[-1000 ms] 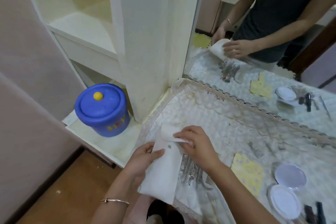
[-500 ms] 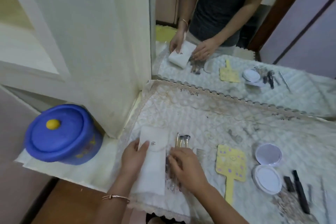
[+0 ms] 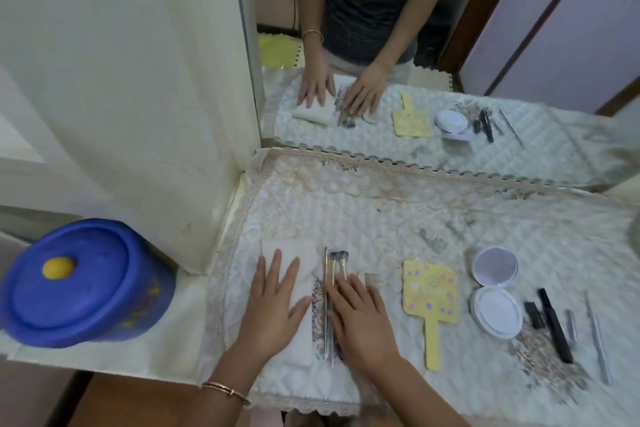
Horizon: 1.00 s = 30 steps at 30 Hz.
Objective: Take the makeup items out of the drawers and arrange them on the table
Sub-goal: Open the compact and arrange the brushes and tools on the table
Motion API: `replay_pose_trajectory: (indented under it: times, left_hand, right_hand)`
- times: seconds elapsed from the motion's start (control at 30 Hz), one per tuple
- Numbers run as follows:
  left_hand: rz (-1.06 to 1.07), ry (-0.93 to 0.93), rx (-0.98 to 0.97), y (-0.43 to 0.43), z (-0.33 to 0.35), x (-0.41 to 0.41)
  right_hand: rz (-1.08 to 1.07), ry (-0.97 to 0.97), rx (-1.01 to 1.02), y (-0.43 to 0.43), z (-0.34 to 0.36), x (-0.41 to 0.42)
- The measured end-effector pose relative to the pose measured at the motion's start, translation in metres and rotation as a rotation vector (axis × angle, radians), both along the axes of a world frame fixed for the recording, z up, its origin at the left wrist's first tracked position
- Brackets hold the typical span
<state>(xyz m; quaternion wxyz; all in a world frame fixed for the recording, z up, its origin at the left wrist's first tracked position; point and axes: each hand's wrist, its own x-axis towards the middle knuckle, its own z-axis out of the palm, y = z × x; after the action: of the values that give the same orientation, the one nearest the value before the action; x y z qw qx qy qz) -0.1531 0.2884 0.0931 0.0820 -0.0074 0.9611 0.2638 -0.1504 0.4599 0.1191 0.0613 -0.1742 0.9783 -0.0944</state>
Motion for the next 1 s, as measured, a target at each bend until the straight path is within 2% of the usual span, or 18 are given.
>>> replay_pose_trajectory:
  times: [0.2, 0.33, 0.47, 0.57, 0.67, 0.83, 1.0]
  left_hand:
    - [-0.033, -0.003, -0.038, 0.008, 0.000, -0.003]
    - [-0.025, 0.065, -0.085, 0.009, 0.008, 0.002]
    - [-0.194, 0.163, -0.129, 0.019, 0.022, 0.008]
    - [-0.345, 0.129, -0.296, 0.034, 0.032, 0.014]
    - [-0.375, 0.063, -0.340, 0.042, 0.031, 0.021]
    - [-0.376, 0.018, -0.372, 0.043, 0.033, 0.022]
    - [-0.379, 0.063, -0.372, 0.050, 0.038, 0.020]
  right_hand:
    - [-0.047, 0.060, 0.092, -0.004, 0.001, 0.002]
    - [-0.064, 0.064, 0.051, -0.002, 0.002, 0.004]
    - [-0.109, 0.095, 0.004, 0.006, 0.000, 0.013]
    - [-0.143, 0.078, 0.009, 0.011, -0.001, 0.022]
    - [-0.118, 0.096, -0.051, 0.010, -0.006, 0.031]
    - [-0.155, -0.050, -0.239, 0.018, -0.006, 0.025]
    - [-0.172, -0.168, -0.214, 0.036, -0.015, 0.026]
